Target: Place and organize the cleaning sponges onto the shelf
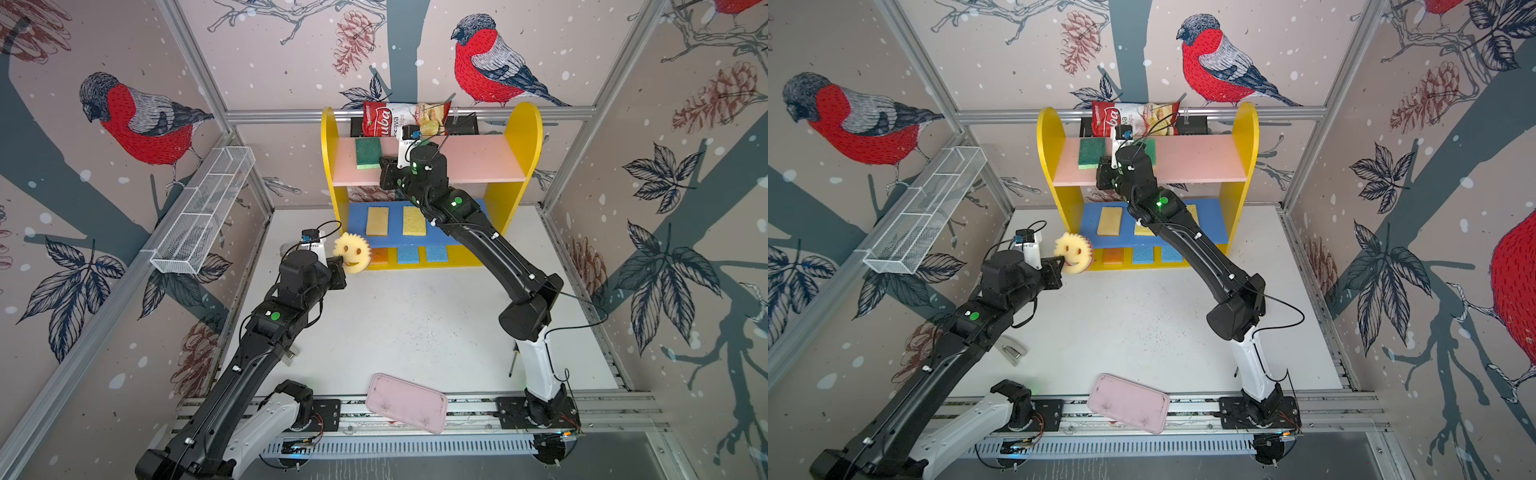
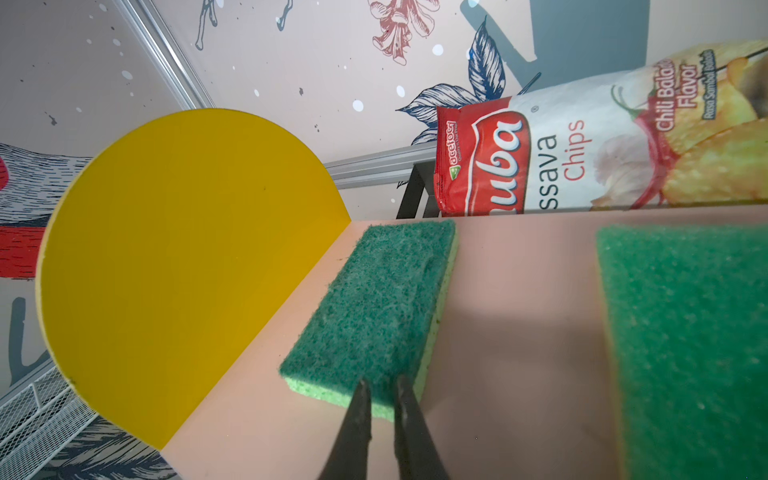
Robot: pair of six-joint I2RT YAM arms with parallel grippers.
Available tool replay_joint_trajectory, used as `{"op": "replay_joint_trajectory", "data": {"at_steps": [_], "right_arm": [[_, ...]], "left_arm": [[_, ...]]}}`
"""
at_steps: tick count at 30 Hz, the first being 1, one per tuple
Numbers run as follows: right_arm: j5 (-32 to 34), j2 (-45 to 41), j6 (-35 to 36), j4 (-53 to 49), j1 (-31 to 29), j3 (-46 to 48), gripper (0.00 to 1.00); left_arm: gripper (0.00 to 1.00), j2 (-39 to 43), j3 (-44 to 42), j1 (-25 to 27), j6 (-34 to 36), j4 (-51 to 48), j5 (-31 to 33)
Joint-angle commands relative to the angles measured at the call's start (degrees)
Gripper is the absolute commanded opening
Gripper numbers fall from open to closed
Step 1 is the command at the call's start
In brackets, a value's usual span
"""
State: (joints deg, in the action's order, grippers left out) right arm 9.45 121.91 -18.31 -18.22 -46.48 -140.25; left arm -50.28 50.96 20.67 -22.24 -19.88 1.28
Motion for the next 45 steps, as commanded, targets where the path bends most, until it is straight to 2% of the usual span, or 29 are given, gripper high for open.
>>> {"op": "replay_joint_trajectory", "data": {"at_steps": [1,21,30,37,42,45], "right_arm": [[-1.2,0.2,0.0,-1.9,-0.2,-0.1,0.14],[-0.9,-0.4,1.0,-2.3,-0.5,0.2,0.14],[-5.2,-6.4,-2.9,1.0,3.6,7.4,0.13],[-8.6,-4.7,-4.9,0.5,3.6,6.1,0.13],[-10.0,0.3,-5.5,-2.5,2.4,-1.0,0.13],[-10.5,1.4,-5.7,-2.0,1.9,-2.0,0.13]], "left_arm": [[0.09,0.1,0.2,0.0,-0.1,1.7,-0.6],[0.09,0.2,0.2,0.0,-0.3,1.2,-0.8],[0.09,0.5,-0.2,0.0,-0.2,1.1,-0.2],[0.09,0.1,-0.4,0.0,-0.2,1.6,-0.6],[0.09,0.1,-0.2,0.0,0.0,1.5,-0.4],[0.09,0.2,0.1,0.0,0.2,1.2,-0.2]]}}
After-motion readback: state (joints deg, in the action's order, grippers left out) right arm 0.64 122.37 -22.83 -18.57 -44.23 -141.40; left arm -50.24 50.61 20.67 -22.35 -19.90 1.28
